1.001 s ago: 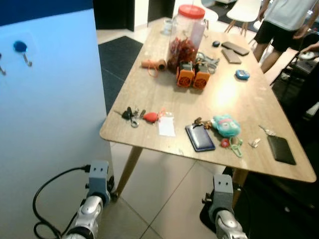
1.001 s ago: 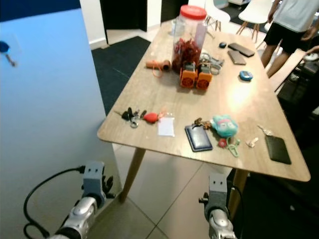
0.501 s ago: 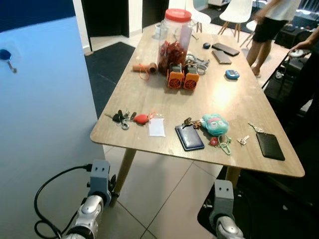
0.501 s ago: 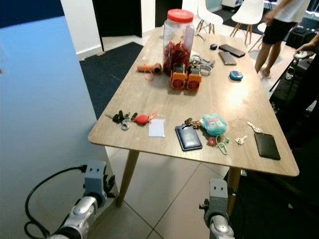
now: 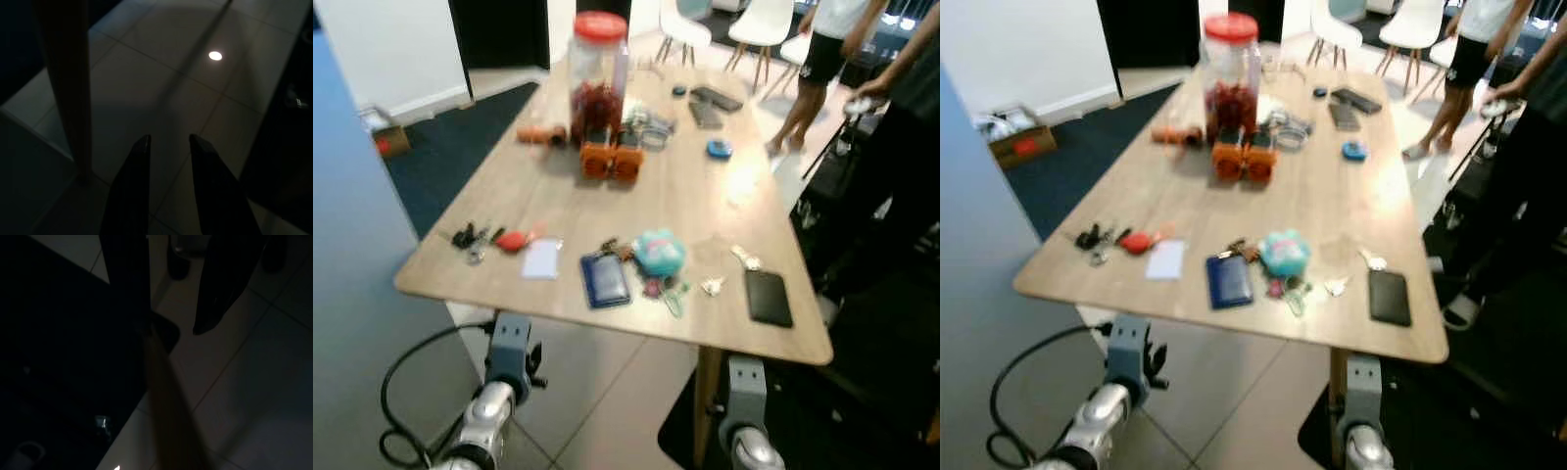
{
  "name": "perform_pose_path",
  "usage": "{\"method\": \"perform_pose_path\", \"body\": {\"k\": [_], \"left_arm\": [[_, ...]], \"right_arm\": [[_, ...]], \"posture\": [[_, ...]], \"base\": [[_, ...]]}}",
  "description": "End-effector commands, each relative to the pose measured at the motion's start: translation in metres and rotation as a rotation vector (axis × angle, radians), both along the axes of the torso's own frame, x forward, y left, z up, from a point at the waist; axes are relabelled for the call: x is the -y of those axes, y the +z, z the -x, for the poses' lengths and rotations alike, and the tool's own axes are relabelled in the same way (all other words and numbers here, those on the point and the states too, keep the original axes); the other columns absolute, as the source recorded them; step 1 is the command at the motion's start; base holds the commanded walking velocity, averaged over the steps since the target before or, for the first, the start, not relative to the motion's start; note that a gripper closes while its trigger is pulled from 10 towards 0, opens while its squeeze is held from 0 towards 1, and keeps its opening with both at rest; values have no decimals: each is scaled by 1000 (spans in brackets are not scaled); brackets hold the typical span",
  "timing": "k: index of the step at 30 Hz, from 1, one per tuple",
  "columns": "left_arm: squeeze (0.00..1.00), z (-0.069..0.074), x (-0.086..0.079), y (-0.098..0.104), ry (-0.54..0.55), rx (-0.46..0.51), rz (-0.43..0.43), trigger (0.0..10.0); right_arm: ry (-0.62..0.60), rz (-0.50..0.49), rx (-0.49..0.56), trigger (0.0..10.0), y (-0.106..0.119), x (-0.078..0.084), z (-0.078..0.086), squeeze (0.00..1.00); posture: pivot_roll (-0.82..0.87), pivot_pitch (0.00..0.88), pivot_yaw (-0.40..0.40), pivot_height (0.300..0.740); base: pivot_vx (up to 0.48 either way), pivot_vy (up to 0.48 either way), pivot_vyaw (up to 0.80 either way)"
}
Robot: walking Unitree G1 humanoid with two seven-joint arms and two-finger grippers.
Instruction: Hang keys on a hook
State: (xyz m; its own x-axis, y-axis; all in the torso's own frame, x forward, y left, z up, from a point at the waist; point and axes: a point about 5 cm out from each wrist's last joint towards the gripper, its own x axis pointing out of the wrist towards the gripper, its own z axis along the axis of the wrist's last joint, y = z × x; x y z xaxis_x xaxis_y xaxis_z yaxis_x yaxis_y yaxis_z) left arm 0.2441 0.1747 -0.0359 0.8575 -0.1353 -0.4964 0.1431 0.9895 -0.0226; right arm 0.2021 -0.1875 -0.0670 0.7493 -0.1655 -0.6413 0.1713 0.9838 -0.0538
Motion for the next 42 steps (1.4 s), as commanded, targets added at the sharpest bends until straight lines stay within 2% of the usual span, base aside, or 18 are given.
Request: {"method": "perform_pose_path", "body": {"k": [1,8,12,16,20,21,22,23,25,28,30,31,34,36,38,40,41,42], "left_arm": [[0,-1,-1,0,-3,-5,-7,10000],[0,-6,2,4,-48,2,-16,10000],[0,-7,1,4,-103,-11,-73,10000],[0,-5,-10,6,-171,6,-129,10000],[0,-2,-27,10,-192,30,-142,10000],[0,-2,-27,10,-192,30,-142,10000],[0,1,-36,13,-235,43,-90,10000],[0,1,-36,13,-235,43,-90,10000],[0,6,-42,18,-357,45,-27,10000],[0,19,-51,26,-606,39,-27,10000],[0,22,-57,32,-684,41,-26,10000],[0,22,-57,32,-684,41,-26,10000],[0,33,-65,50,-849,46,25,10000],[0,36,-66,53,-886,41,29,10000],[0,41,-66,52,-943,48,-62,10000],[0,40,-63,46,-925,60,-114,10000],[0,33,-56,38,-843,71,-150,10000],[0,33,-56,38,-843,71,-150,10000]], "right_arm": [[-8,-8,-18,10000,-2,-2,3,0],[-11,-6,-23,10000,-3,-1,4,0],[-10,-4,-25,10000,-3,0,4,0],[-12,6,-29,10000,-4,4,6,0],[-15,17,-36,10000,-4,9,10,0],[-15,17,-36,10000,-4,9,10,0],[-18,22,-39,10000,-5,12,11,0],[-18,22,-39,10000,-5,12,11,0],[-19,26,-40,10000,-5,14,12,0],[-18,32,-45,10000,-5,16,14,0],[-16,36,-50,10000,-6,17,15,0],[-16,36,-50,10000,-6,17,15,0],[-12,37,-54,10000,-6,18,16,0],[-11,37,-54,10000,-6,17,16,0],[-6,36,-59,10000,-7,16,17,0],[2,34,-62,10000,-7,14,17,0],[6,32,-61,10000,-7,12,16,0],[6,32,-61,10000,-7,12,16,0]], "posture": [[91,7,-39,740],[90,6,-38,740],[90,7,-40,740],[85,9,-39,740],[85,9,-41,740],[85,9,-41,740],[80,8,-44,740],[80,8,-44,740],[78,9,-47,740],[83,11,-50,740],[83,11,-50,740],[83,11,-50,740],[89,13,-53,740],[94,13,-54,740],[96,14,-55,740],[103,12,-57,740],[103,11,-57,740],[103,11,-57,740]], "base": [[0,0,0],[0,0,0],[0,0,0],[0,0,0],[0,0,0],[0,0,0],[0,0,0],[0,0,0],[0,0,0],[0,0,0],[0,0,0],[0,0,0],[0,0,0],[0,0,0],[0,0,0],[0,0,0],[0,0,0],[0,0,0]]}}
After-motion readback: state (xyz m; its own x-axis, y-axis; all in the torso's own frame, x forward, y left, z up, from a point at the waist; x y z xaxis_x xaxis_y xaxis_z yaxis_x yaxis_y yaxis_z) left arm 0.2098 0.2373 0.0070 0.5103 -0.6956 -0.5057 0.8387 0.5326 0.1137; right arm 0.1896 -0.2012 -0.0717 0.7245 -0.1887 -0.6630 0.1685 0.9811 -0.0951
